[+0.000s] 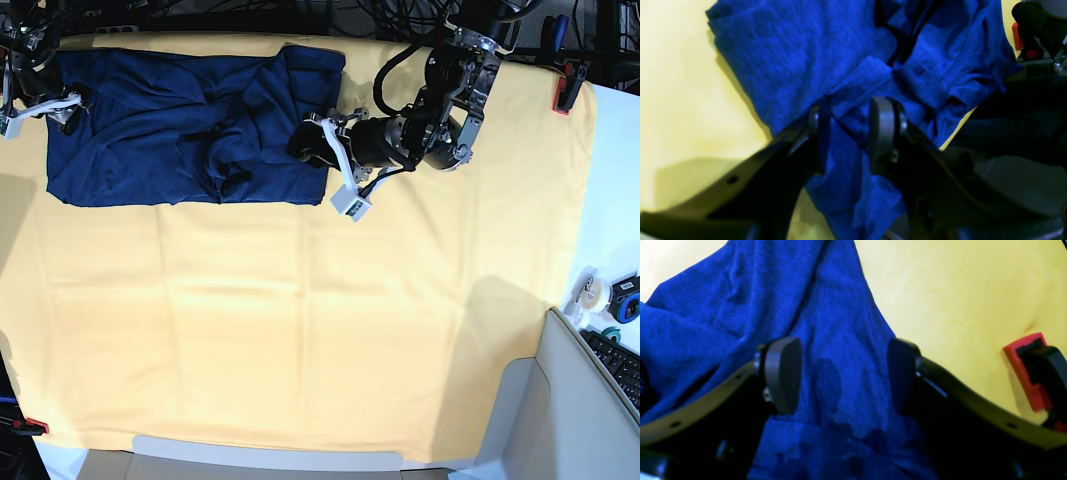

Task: Fold the T-shirt properly
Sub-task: 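Press and smooth the folded end with the left gripper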

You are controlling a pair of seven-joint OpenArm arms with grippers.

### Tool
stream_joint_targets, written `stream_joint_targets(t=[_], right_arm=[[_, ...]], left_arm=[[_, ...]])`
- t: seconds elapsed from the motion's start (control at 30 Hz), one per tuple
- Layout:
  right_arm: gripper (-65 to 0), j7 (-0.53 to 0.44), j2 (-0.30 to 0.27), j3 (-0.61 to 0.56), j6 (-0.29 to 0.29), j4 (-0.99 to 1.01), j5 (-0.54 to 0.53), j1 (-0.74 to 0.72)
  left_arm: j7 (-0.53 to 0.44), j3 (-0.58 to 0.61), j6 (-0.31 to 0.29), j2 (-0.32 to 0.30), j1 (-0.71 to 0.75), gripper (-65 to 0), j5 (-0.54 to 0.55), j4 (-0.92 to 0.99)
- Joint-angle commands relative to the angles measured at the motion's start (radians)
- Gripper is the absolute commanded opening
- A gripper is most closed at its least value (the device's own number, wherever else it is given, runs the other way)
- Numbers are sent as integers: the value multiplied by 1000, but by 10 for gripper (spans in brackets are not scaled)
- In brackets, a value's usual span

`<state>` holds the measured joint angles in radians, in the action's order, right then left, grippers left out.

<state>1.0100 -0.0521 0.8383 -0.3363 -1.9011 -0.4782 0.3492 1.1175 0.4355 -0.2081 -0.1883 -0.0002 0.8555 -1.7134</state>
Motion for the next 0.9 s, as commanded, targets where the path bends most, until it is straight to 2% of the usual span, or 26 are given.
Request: stream_joint_targets(t=[0.0,0.67,0.87], right_arm=[[-256,-21,-13,3,-2,-19,-12,0],[-256,-21,-13,3,-2,-19,-12,3],[-256,-21,-13,3,-2,-19,-12,3]], left_arm=[[-17,-7,-3,0,-19,-461,14,-21],[-15,3,-3,6,-30,-463,15,-21],[-24,3,-3,13,-4,-523,15,-20]])
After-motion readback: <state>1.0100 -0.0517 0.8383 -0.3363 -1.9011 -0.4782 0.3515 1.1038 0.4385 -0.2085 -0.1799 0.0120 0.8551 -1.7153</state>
